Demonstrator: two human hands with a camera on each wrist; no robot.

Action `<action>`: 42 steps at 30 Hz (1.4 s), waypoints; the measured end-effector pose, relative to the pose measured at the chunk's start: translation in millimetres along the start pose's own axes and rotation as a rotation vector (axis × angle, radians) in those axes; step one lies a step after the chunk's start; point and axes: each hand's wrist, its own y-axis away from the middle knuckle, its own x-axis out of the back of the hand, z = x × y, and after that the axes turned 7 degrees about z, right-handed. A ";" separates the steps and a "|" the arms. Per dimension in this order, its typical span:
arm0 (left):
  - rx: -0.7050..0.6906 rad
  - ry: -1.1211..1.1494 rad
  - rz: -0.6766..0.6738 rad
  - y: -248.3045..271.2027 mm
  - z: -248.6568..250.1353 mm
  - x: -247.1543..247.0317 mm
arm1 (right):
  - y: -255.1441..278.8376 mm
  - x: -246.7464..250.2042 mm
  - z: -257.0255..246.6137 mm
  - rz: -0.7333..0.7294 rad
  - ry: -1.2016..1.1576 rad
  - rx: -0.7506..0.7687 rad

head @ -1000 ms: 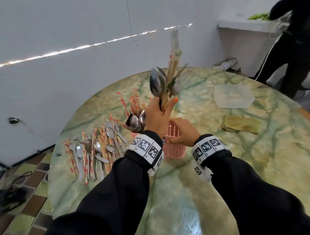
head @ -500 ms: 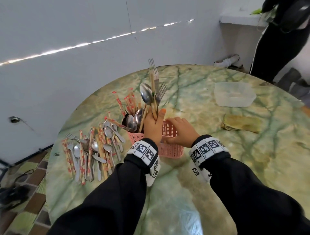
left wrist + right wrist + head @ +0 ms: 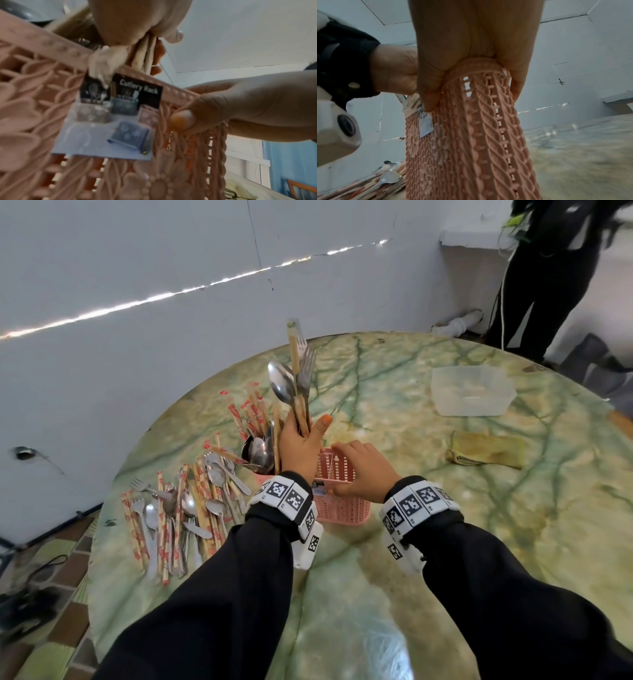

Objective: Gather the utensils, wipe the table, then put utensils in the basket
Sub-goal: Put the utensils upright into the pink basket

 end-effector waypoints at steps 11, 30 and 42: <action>-0.020 0.048 0.044 -7.2 14.7 -11.6 | 0.3 0.0 1.1 0.014 -0.009 0.014; 0.175 -0.168 -0.132 -0.6 -25.7 -6.7 | -0.6 -1.7 1.7 -0.001 0.015 0.009; 0.133 -0.267 -0.297 -4.9 -33.4 6.5 | 0.0 0.2 0.3 -0.010 -0.019 -0.006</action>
